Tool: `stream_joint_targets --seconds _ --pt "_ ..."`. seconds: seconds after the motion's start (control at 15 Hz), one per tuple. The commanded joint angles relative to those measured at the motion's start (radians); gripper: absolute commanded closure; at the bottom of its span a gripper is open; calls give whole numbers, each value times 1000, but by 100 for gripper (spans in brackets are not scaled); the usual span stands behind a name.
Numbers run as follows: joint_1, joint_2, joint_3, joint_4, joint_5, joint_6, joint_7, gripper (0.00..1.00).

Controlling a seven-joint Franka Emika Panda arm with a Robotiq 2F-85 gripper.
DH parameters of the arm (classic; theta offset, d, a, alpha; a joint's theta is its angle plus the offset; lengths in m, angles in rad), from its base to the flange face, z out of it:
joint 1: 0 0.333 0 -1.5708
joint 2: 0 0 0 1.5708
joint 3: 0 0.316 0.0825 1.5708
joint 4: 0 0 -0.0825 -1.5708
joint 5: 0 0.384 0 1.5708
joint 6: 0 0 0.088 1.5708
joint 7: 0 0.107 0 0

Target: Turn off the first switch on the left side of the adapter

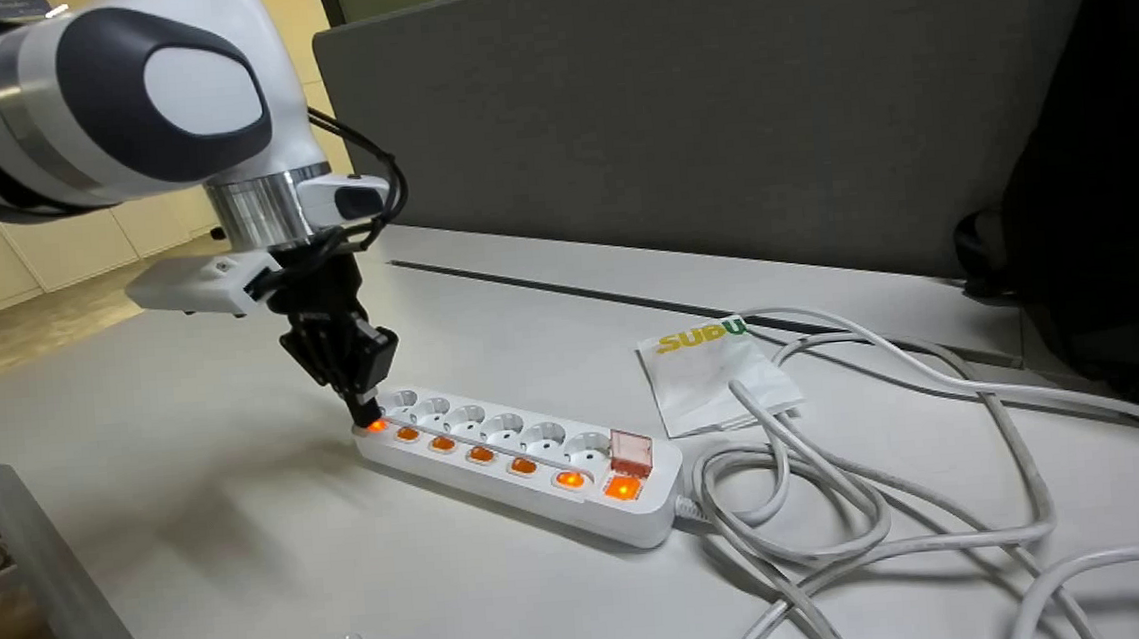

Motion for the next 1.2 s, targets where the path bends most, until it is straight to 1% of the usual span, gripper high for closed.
stream_joint_targets --seconds 0.0,0.73,1.13 --pt "17 13 -23 12 15 14 4 100" --pt "15 31 -31 13 39 22 4 100" --pt "36 83 -63 24 52 63 66 100"
